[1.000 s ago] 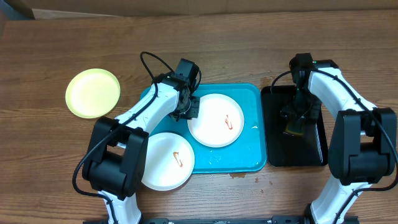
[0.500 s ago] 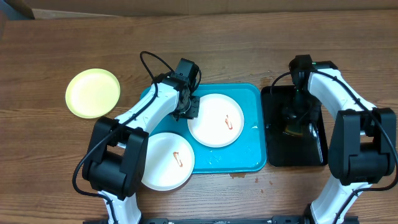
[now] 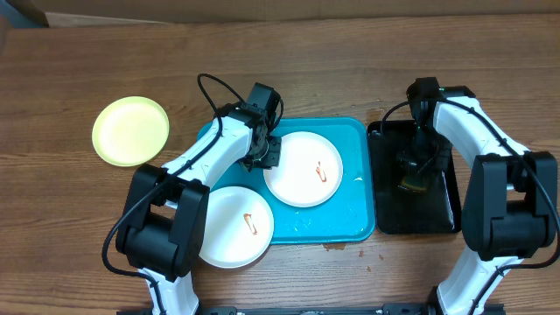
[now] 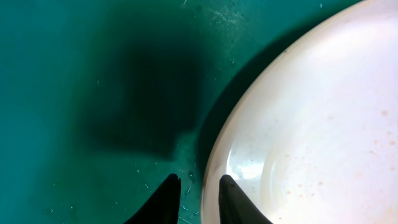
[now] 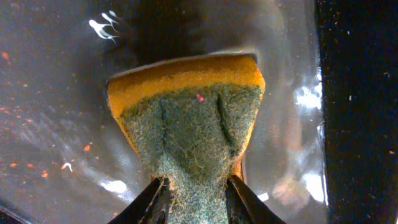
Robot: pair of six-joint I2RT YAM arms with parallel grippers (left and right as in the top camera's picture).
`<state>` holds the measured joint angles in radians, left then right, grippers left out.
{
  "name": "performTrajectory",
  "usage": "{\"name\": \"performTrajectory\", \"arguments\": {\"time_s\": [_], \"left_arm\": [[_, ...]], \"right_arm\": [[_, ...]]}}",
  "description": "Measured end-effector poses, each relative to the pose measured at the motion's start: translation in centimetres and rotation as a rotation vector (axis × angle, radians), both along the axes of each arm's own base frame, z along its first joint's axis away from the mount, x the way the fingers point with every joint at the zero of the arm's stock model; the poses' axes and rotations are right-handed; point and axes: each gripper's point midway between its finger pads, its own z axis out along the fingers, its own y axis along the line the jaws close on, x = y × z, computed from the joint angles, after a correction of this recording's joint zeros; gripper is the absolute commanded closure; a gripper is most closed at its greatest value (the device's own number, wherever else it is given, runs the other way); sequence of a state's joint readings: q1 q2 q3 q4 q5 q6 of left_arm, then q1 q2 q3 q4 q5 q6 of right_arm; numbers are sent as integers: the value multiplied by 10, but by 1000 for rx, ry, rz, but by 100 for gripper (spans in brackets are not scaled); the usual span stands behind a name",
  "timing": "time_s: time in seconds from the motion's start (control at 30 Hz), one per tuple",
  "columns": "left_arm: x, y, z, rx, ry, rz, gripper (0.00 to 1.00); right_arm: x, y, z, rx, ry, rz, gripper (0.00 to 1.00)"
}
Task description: Clean dirty plates on tray and stack at the side
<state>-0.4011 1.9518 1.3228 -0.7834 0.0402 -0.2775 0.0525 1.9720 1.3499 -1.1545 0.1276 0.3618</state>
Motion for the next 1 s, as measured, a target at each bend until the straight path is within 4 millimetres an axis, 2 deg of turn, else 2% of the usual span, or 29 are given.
{"name": "performTrajectory", "arguments": {"time_s": [0.33, 0.47, 0.57, 0.6, 0.67, 0.83, 0.87, 0.93, 1.0], "left_arm": [[3, -6, 1, -9, -20, -10, 79], [5, -7, 1, -13, -29, -10, 83], [7, -7, 1, -15, -35, -10, 82], [8, -8, 1, -18, -40, -10, 82], [10, -9, 2, -22, -49, -10, 75], [11, -9, 2, -24, -55, -10, 73], [10, -9, 2, -22, -49, -10, 73], [8, -9, 1, -25, -39, -12, 75], [7, -10, 1, -30, -38, -14, 76]], "right_arm": [[0, 0, 0, 0, -1, 0, 67], [1, 0, 0, 1, -3, 0, 77], [1, 0, 0, 1, -2, 0, 78], [1, 0, 0, 1, -3, -1, 76], [0, 1, 0, 8, -2, -2, 65], [0, 3, -1, 18, -1, -2, 63], [0, 3, -1, 19, -1, -3, 64], [1, 3, -1, 19, -4, -3, 72], [2, 3, -1, 19, -9, -4, 73]]}}
